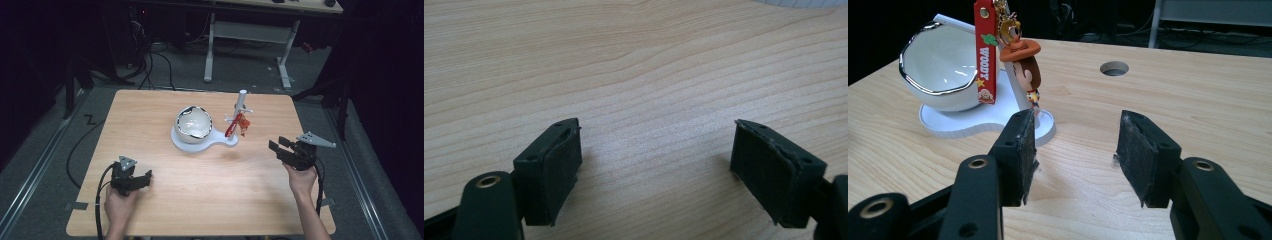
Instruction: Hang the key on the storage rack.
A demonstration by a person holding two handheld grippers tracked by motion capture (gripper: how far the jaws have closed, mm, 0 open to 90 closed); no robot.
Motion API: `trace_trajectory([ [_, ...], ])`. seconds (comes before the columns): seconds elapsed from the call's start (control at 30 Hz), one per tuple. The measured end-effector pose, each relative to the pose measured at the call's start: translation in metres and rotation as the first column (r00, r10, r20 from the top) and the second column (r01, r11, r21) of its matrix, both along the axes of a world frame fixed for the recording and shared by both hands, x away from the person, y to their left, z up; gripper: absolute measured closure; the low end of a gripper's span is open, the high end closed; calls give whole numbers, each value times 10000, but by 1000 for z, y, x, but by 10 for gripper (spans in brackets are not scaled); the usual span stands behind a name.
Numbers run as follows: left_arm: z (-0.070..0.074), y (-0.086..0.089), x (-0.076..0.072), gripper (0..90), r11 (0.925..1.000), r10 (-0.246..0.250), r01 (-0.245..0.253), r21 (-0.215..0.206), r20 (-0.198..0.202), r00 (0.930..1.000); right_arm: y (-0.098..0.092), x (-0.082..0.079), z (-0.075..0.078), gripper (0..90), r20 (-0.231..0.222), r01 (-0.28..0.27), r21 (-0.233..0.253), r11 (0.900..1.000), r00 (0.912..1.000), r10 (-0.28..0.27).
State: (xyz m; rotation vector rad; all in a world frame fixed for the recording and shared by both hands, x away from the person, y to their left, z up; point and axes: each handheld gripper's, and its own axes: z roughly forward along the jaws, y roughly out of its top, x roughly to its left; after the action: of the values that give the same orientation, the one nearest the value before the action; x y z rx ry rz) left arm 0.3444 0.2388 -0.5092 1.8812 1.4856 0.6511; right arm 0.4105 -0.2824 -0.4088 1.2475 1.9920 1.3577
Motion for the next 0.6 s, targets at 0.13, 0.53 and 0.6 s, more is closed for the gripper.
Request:
trace_trajectory([
  [0.13,0,0,0,208,10000,-3,3,4,-3,10000,-3,-3,-2,502,12,56,112,9999,10000,-56],
  [0.53,0,0,0,208,10000,-2,2,3,-2,10000,-11,-8,-11,512,-115,261,213,9994,9996,-259],
  [0.6,0,0,0,208,10000,-1,1,4,-3,10000,-12,-9,-12,514,-134,296,232,9993,9995,-293],
])
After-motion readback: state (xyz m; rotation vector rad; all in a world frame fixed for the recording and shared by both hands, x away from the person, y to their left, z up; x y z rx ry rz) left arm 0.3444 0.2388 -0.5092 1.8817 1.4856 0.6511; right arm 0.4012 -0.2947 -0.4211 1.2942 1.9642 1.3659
